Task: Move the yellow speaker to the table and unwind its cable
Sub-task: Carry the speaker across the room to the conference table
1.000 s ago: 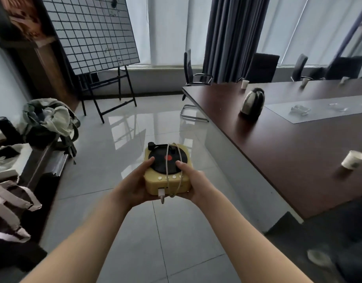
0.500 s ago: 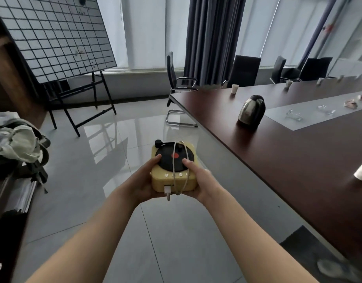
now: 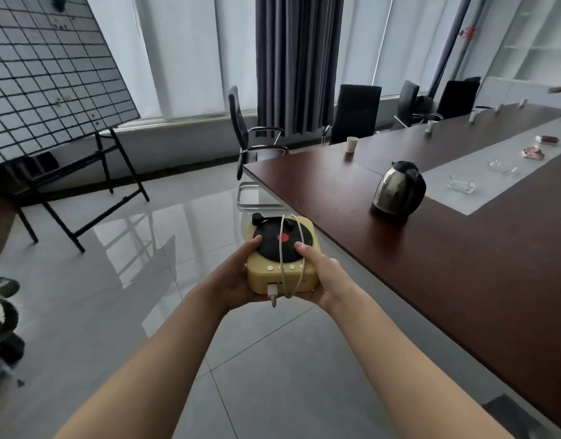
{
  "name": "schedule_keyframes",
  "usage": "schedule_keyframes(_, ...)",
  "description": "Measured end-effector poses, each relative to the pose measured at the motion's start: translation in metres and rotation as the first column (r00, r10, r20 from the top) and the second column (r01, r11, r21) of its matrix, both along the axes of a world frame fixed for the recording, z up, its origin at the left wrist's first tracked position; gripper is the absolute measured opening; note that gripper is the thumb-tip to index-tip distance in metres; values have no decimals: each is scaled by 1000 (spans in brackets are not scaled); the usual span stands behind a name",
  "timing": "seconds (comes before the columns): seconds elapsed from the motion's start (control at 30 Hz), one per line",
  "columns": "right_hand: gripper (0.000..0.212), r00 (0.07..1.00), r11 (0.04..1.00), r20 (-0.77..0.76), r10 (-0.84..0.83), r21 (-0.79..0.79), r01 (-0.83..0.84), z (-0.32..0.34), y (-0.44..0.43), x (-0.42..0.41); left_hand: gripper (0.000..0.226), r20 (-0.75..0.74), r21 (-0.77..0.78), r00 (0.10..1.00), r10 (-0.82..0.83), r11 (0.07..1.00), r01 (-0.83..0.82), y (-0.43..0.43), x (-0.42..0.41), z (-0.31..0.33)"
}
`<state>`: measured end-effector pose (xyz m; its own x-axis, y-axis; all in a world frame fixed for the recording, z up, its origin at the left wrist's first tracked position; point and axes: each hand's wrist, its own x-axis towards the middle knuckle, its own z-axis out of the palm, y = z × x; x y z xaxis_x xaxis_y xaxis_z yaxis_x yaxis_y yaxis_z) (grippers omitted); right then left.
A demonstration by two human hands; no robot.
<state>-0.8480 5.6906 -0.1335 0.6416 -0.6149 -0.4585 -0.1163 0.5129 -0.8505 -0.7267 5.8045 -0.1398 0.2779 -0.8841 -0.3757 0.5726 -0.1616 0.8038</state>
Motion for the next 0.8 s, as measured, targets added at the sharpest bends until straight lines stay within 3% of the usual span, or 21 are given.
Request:
schedule_keyframes(0.17, 60, 998, 998, 13, -66, 8, 66, -7, -40, 59, 44, 19, 18, 998, -54, 998, 54, -48, 67, -5)
schedule_keyframes(0.53, 47, 959, 959, 10, -283, 16, 283, -11, -127, 211, 52, 19, 71, 962, -271, 961, 269, -169, 240, -8)
schedule_keyframes(0.8, 41, 917, 917, 20, -398, 7, 398, -9, -188, 262, 55, 2, 77, 917, -399, 914, 398, -253, 301, -6)
